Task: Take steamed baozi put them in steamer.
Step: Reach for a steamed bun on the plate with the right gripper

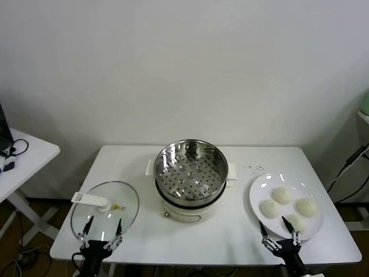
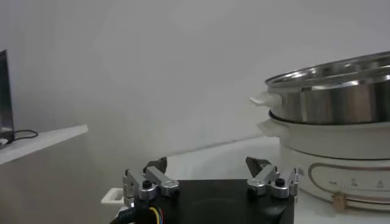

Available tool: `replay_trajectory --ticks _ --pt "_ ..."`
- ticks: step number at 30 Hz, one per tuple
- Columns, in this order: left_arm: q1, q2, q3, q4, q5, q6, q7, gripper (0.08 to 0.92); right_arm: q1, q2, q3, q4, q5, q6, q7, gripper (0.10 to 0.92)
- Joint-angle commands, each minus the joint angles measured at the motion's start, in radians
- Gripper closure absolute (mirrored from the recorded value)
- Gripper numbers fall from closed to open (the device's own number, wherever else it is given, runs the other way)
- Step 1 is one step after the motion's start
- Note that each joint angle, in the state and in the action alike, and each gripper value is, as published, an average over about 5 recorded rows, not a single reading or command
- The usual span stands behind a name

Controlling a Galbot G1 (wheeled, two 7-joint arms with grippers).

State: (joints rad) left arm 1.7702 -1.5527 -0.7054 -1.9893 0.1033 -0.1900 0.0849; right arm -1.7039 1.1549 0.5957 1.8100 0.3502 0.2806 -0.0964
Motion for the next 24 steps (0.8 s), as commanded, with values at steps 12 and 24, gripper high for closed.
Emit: replay_trajectory --ticks 12,24 --pt "-0.039 0.006 0.005 0.007 0.01 -0.015 -0.003 0.177 0.159 -0.29 0.212 -0.011 -0.056 -0.265 -0.343 0.203" --pt "-0.055 0.006 0.039 -0.006 -0.001 -0.023 -0.026 0.177 0.563 -0.681 -0.026 -0.271 -0.132 -0.402 -0.784 0.203"
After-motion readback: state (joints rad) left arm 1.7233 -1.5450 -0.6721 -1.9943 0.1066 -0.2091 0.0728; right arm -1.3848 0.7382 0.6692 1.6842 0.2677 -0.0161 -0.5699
